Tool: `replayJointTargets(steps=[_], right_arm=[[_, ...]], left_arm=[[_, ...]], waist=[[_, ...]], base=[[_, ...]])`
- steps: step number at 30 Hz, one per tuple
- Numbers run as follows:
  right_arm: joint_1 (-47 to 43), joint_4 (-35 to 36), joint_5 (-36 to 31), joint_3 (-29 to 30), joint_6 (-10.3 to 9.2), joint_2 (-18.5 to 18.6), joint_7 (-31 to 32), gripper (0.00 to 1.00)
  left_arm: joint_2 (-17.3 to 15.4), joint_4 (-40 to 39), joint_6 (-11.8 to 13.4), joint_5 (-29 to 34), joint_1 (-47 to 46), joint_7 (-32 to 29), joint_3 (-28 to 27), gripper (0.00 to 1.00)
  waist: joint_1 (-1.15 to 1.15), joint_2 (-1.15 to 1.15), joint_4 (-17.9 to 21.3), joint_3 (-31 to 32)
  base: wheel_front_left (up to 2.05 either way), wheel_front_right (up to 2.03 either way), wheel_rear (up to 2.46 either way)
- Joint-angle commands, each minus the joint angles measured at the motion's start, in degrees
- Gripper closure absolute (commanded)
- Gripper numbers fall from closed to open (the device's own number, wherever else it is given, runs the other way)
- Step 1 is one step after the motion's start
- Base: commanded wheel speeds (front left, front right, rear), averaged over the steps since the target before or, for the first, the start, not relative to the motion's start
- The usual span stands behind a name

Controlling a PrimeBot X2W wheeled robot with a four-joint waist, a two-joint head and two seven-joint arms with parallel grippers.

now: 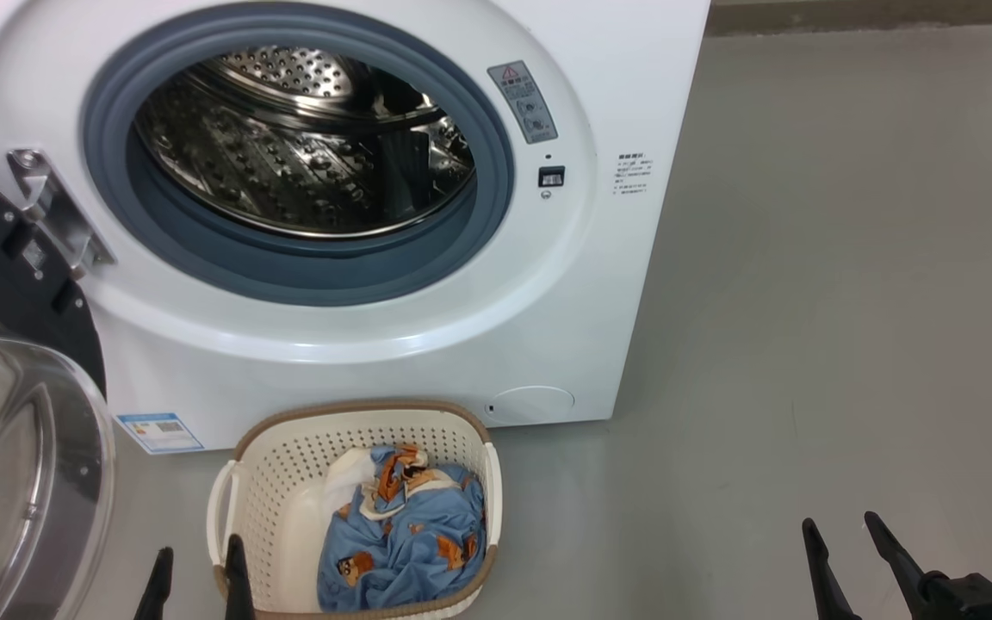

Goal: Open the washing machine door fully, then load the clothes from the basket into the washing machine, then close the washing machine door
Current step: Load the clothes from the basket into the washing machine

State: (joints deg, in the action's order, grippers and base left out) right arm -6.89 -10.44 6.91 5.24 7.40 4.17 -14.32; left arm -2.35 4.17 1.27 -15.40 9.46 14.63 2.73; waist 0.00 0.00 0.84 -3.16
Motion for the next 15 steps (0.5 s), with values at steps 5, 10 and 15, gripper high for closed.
replayJointTargets(steps=[5,10,15], right_arm=[[2.96,0.93,1.56,-1.73,0.09,0.38,-0.68,0.0],[4.83,0.34,2.69,-2.57,0.09,0.32,-0.68,0.0],[6.89,-0.66,2.99,-3.22,0.09,0.47,-0.68,0.0]], left_arm=[[-0.53,-0.23,0.6,0.92,-3.42,0.37,-0.92,0.0],[-0.53,3.82,0.56,0.38,-6.52,0.37,0.21,0.0],[-0.53,8.7,0.38,1.28,-10.12,0.37,0.76,0.0]], waist=[[0.0,0.0,1.46,-3.26],[0.0,0.0,2.93,-7.64],[0.0,0.0,4.37,-11.52]], base=[[0.0,0.0,0.0],[0.0,0.0,0.0],[0.0,0.0,0.0]])
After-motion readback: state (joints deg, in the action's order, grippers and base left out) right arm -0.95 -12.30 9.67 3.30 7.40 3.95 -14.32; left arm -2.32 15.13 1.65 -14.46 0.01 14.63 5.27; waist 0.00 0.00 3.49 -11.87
